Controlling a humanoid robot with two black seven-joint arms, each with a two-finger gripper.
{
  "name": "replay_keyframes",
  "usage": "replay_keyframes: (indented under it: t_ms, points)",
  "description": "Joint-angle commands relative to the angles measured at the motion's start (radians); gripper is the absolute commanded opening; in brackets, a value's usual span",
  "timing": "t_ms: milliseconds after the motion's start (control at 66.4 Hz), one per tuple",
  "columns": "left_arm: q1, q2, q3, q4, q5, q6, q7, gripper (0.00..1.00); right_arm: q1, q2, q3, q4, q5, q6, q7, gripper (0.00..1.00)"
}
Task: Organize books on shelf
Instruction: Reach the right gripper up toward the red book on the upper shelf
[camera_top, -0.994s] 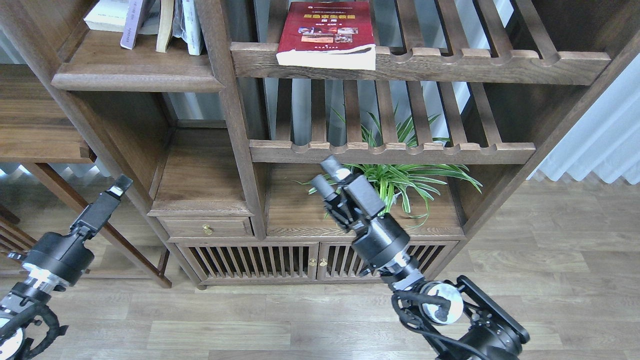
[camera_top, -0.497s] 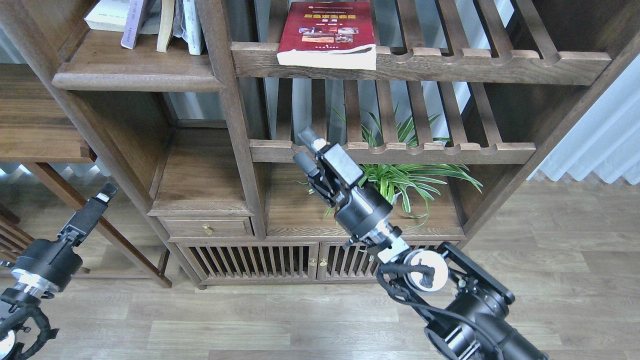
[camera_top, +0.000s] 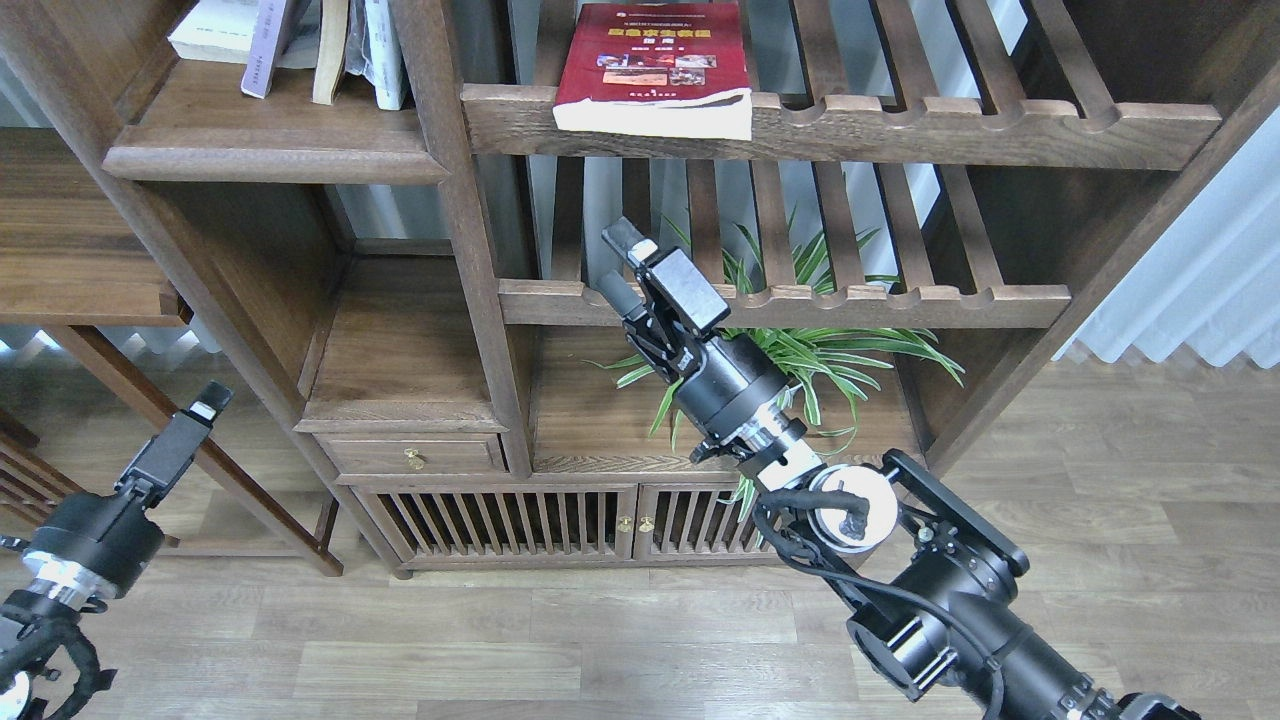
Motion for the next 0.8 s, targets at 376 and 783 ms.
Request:
replay_keyframes:
  t_ms: [376,783]
  points:
    - [-0.017,-0.036,-0.022,0.045,0.0,0.0,-0.002,1.0,0.081,0.0,0.015,-0.001,0.001,-0.064,0.009,0.99]
    - [-0.019,-0.033,-0.042,0.045,-0.002,0.0,-0.002,1.0,0.136,0.0,0.054,-0.007,0.009,-0.176,0.009,0.98]
